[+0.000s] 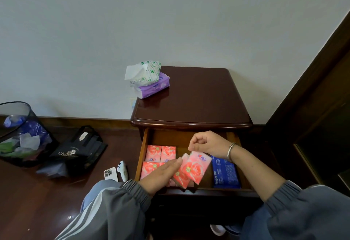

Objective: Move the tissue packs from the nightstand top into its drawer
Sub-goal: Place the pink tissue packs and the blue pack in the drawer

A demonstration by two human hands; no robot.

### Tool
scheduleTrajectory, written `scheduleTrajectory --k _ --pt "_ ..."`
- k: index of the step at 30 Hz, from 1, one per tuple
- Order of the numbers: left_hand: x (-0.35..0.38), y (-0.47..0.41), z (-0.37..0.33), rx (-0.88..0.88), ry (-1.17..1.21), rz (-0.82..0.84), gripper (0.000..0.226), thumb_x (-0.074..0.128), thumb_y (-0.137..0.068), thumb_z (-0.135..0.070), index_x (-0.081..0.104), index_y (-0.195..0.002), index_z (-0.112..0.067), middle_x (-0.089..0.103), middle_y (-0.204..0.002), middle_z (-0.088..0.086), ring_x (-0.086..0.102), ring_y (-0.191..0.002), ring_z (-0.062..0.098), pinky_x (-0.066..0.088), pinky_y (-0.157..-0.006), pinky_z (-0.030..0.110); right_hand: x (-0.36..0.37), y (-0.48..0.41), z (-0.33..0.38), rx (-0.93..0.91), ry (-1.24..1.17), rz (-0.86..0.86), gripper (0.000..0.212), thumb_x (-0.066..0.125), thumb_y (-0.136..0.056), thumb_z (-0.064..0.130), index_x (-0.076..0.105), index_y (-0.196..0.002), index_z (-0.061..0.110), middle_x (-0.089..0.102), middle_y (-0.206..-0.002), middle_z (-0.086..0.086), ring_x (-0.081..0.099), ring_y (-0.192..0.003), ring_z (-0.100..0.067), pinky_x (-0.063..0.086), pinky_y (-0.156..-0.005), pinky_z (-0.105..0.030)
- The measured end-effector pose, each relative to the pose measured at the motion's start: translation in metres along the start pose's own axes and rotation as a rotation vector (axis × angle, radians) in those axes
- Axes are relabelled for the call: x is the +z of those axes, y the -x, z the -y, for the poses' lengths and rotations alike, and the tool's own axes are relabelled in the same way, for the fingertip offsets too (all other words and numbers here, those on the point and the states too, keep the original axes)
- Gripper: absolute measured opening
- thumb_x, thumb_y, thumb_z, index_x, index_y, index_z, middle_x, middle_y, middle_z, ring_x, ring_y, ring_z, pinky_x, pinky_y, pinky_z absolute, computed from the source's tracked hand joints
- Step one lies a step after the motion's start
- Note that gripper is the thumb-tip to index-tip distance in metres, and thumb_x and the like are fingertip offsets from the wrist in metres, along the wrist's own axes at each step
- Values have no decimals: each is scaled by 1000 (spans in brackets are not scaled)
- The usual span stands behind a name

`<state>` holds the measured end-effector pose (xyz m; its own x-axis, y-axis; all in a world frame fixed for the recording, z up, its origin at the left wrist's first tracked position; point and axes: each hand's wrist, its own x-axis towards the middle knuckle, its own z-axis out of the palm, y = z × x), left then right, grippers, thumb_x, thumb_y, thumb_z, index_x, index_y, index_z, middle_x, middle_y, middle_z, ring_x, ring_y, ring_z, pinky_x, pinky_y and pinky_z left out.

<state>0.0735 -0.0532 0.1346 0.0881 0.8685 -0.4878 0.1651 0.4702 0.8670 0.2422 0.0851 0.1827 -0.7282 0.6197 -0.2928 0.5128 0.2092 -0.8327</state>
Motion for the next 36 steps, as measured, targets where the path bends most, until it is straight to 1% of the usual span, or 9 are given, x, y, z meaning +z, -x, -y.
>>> scheduleTrajectory --k 4,8,12,16,19,22,27,30,36 --pt "-1 -2 -1 50 -45 19 77 57 -70 -73 45 -133 -29 60 -118 -15 62 -102 -3 50 -80 14 16 -7 1 -33 20 -135 22 67 -81 41 60 -79 20 64 -63 3 64 -60 -6 45 -51 -14" --pt "-5 -2 2 -1 66 -44 62 70 -74 -51 44 -123 -22 63 -116 -1 66 -96 9 52 -74 18 25 -9 0 -48 34 -211 24 61 -85 43 62 -88 20 66 -80 5 66 -73 -7 49 -59 -15" --pt "-20 -2 1 16 48 -92 46 74 -80 -30 47 -114 -17 67 -106 7 68 -77 9 49 -59 16 19 -9 1 -41 82 7 23 55 -90 41 65 -105 27 66 -98 11 65 -91 -7 53 -75 -22" --pt "-47 -6 -7 72 38 -131 43 77 -77 -30 59 -114 -20 67 -110 10 68 -97 27 56 -85 40 18 -17 5 -27 81 101 30 66 -84 34 59 -112 29 62 -108 12 61 -102 -8 54 -85 -27" --pt "-67 -16 -11 72 116 -212 35 71 -83 -29 59 -113 -16 68 -106 13 68 -94 31 57 -80 45 24 -29 8 6 21 -54 24 70 -82 30 62 -103 22 67 -104 4 65 -97 -11 56 -85 -36" --pt "-83 -26 -14 92 383 -307 18 63 -90 -19 56 -102 -8 66 -89 11 65 -77 21 53 -67 32 37 -37 5 106 -239 -161 24 70 -82 26 62 -103 17 68 -104 -2 68 -94 -14 58 -81 -35" --pt "-108 -35 -10 117 272 -569 17 61 -92 -25 61 -97 -10 69 -86 6 62 -66 9 47 -54 20 47 -41 -12 290 -758 -313 27 66 -85 20 56 -107 9 68 -107 -13 69 -95 -21 57 -82 -38" --pt "-115 -36 -4 95 185 -605 18 58 -93 -31 61 -96 -14 69 -92 6 64 -74 12 50 -61 24 56 -42 -21 376 -702 -361 22 68 -83 23 57 -99 13 69 -102 -10 68 -94 -21 56 -83 -37" --pt "-119 -30 7 76 152 -612 18 56 -94 -32 62 -96 -15 69 -91 6 66 -82 16 55 -77 35 80 -51 -29 422 -442 -483 25 69 -81 34 59 -96 17 68 -93 -2 64 -82 -14 46 -62 -24"
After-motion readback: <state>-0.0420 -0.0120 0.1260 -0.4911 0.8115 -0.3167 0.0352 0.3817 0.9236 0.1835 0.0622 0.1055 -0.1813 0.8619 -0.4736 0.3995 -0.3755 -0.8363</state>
